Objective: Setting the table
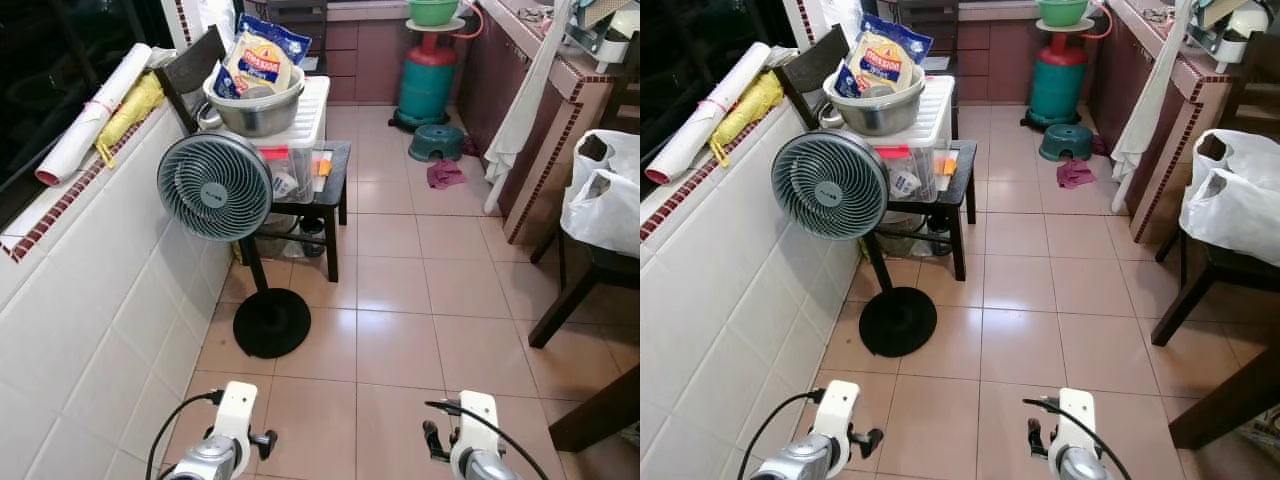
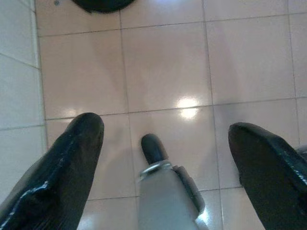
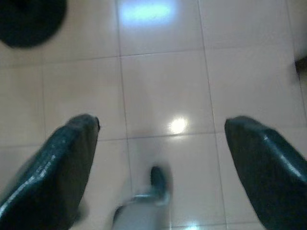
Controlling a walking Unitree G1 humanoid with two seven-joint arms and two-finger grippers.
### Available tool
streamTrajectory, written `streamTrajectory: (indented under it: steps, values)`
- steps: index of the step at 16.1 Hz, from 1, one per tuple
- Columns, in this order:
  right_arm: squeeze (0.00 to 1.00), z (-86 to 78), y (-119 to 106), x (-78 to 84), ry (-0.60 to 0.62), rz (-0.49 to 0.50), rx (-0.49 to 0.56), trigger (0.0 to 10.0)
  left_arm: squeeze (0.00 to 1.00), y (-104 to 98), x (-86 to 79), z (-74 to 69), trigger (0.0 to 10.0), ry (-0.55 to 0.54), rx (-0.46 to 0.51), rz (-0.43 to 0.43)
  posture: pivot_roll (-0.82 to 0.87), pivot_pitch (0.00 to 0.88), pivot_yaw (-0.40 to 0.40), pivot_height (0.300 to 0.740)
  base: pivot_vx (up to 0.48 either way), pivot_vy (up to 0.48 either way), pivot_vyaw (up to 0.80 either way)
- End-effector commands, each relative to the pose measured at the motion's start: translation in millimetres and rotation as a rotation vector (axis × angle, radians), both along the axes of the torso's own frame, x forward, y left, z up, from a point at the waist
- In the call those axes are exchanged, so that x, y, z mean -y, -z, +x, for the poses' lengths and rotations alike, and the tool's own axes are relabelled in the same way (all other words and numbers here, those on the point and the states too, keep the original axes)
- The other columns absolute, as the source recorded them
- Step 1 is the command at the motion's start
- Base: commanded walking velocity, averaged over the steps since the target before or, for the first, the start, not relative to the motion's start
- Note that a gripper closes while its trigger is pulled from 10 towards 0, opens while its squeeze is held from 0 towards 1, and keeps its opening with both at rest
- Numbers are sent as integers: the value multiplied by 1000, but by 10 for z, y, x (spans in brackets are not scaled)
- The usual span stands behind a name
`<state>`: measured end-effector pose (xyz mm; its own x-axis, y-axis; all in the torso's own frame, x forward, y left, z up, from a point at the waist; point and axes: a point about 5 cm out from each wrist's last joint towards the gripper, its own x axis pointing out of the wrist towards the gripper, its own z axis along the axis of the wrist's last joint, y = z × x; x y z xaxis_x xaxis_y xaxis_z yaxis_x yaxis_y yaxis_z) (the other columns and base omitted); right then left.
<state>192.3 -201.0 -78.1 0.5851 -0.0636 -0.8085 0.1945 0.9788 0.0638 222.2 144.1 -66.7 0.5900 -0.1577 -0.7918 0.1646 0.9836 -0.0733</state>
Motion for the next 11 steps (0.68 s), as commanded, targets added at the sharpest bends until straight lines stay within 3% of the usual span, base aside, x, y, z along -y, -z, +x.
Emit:
streamTrajectory:
  steps: [1, 2, 7, 11]
  values:
    - [0, -62, 47, -68, -30, 33, -53, 10000, 0, 19, -54, -30, 10000, -19, -14, 12, -66, 0, 30, 740, 0, 0, 0]
    - [0, -80, 66, -139, -91, 25, -74, 10000, 0, 79, -64, -130, 10000, 2, -59, 37, -67, 0, 30, 740, 0, 0, 0]
    - [0, -115, 57, -1, -87, -13, -50, 10000, 0, 90, -116, -156, 10000, 25, -62, 59, -74, 0, 52, 740, 0, 0, 0]
    - [0, -176, 89, -15, -95, -23, -76, 10000, 0, 96, -138, -170, 10000, 30, -65, 59, -68, 0, 60, 740, 0, 0, 0]
